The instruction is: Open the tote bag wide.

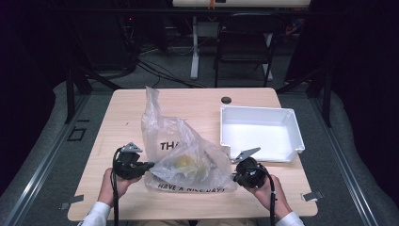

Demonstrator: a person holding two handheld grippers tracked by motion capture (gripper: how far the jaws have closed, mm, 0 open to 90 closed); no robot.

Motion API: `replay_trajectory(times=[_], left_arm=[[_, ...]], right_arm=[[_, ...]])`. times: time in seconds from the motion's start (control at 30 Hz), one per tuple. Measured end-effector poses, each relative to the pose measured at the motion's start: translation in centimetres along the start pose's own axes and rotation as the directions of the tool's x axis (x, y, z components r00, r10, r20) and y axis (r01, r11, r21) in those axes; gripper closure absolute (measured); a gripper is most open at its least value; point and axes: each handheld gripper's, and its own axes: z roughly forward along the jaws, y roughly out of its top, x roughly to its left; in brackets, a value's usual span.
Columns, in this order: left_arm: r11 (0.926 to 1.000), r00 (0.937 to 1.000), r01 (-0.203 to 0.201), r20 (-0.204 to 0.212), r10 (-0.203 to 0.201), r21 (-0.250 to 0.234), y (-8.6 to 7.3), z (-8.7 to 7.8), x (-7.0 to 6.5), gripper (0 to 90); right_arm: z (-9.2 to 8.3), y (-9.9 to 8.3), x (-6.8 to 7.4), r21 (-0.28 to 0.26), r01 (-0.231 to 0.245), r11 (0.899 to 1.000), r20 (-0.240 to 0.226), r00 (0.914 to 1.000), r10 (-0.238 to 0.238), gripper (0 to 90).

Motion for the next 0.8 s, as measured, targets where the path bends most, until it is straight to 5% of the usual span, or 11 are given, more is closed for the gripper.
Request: replay_trajectory(times=[0.1, 0.17, 0.27, 0.4, 0.53, 0.63, 0.7, 0.8], left_arm=[[1.0000, 1.0000, -0.002, 0.006, 0.002, 0.008, -0.2, 0.0, -0.1, 89.6], [0.9997, 0.9999, -0.011, 0.005, 0.011, 0.021, -0.3, 0.0, -0.1, 89.6], [0.9998, 1.0000, -0.007, 0.003, 0.007, 0.021, -0.3, 0.1, -0.2, 89.6], [0.9993, 0.9998, -0.019, 0.001, 0.019, 0.031, -0.3, 0.2, -0.3, 89.6], [0.9988, 0.9996, -0.030, -0.001, 0.030, 0.039, -0.2, 0.4, -0.5, 89.6], [0.9984, 0.9994, -0.034, 0.004, 0.034, 0.045, -0.2, 0.4, -0.6, 89.6], [0.9981, 0.9993, -0.038, 0.004, 0.037, 0.049, -0.3, 0.5, -0.7, 89.6], [0.9979, 0.9992, -0.037, 0.014, 0.036, 0.053, -0.3, 0.4, -0.7, 89.6]], right_arm=[[0.0, 0.0, 0.1, -0.005, -0.007, 1.000, -0.011, 0.9999, 0.007, 83.9], [-0.6, 0.1, 0.2, -0.011, 0.011, 1.000, -0.021, 0.9997, -0.011, 68.7], [-1.4, 0.2, 0.4, -0.030, 0.033, 0.999, -0.029, 0.9990, -0.033, 61.5], [-3.4, 0.5, 0.5, -0.117, 0.058, 0.991, -0.091, 0.9935, -0.068, 44.4], [-4.1, 1.0, 1.4, -0.176, 0.080, 0.981, -0.131, 0.9859, -0.104, 37.8], [-4.2, 1.3, 2.0, -0.203, 0.091, 0.975, -0.146, 0.9817, -0.122, 40.3], [-3.9, 1.9, 2.9, -0.198, 0.139, 0.970, -0.113, 0.9801, -0.164, 60.8], [-3.3, 2.1, 3.2, -0.189, 0.151, 0.970, -0.097, 0.9805, -0.171, 72.6]])
